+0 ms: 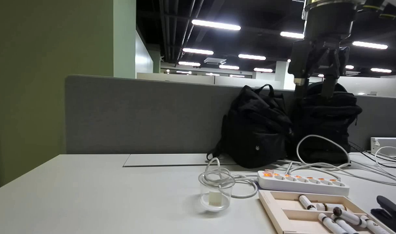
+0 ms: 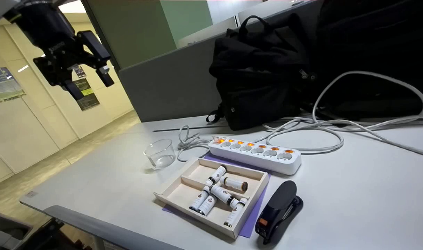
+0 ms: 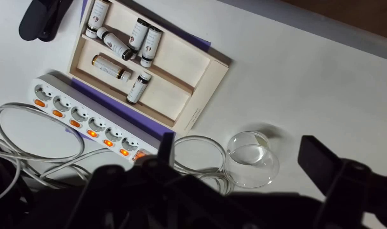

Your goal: Pick up a marker and put it in the transparent bowl

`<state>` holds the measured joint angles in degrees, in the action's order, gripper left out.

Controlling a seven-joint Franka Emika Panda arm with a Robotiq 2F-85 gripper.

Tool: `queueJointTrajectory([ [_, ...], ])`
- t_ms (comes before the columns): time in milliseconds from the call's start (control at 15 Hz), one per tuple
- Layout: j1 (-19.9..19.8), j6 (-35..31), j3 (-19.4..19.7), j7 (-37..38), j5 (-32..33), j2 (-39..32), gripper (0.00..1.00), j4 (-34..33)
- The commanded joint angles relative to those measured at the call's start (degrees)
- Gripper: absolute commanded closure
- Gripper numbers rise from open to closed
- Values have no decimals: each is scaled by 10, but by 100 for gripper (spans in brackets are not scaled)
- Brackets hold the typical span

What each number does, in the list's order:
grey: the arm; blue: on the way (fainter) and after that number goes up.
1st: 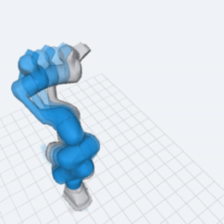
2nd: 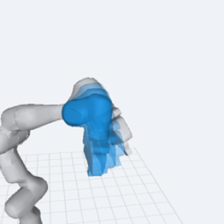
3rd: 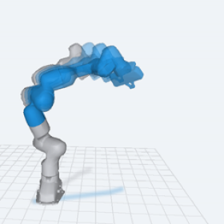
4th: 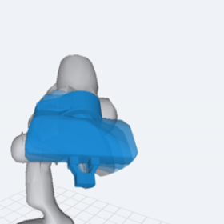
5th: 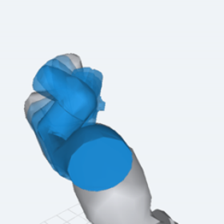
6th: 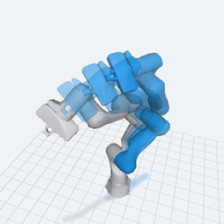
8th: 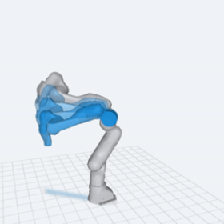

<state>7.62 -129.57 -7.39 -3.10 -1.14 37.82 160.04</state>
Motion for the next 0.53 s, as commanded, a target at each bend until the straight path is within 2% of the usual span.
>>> queueJointTrajectory([
  [0,6,2,6,4,5,0,0,-1],
  [200,-28,-63,26,-11,28,-57,0,-7],
  [333,-36,-99,57,-67,41,-101,0,-13],
  [467,-40,-104,99,-156,55,-153,0,-31],
])
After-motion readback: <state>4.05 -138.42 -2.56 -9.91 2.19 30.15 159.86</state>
